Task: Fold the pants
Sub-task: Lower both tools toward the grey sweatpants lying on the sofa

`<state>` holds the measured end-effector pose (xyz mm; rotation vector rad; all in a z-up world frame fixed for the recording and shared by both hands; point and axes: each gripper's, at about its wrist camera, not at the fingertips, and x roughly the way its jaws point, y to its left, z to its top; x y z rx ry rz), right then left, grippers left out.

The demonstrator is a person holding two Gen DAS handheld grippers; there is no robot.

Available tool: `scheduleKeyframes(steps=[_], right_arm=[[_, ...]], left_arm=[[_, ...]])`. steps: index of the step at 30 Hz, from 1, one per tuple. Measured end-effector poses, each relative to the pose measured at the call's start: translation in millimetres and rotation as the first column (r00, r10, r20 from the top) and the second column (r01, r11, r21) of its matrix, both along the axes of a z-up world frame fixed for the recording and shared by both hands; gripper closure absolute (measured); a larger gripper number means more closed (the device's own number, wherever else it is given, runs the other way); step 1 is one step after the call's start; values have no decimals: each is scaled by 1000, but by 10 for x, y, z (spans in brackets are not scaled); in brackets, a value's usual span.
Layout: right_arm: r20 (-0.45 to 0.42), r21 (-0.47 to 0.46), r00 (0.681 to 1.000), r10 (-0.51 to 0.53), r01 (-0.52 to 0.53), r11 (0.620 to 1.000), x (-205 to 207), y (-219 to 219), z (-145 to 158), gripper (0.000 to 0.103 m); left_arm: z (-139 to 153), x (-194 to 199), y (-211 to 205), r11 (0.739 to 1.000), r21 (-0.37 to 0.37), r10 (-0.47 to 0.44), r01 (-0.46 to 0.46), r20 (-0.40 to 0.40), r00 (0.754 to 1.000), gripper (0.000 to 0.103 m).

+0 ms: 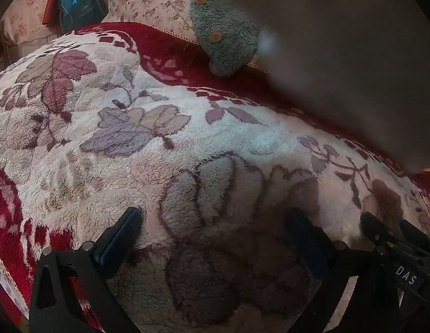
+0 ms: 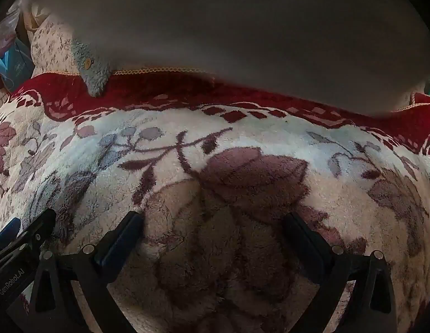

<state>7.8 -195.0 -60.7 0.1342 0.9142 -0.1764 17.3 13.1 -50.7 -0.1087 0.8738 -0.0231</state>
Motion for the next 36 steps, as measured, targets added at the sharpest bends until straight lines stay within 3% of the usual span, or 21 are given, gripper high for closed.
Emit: scheduleKeyframes(steps=[32,36], right_arm=[[-6,-8,1000,5,-5,1000,26,-16,9,0],[-18,52,992,128,-127,991,-14,-110,44,0]], left_arm=[[35,31,-23,1000,14,2,-1,-22,1000,0],[134,-80,-19,1000,-13,2,-3,-21,1000,0]])
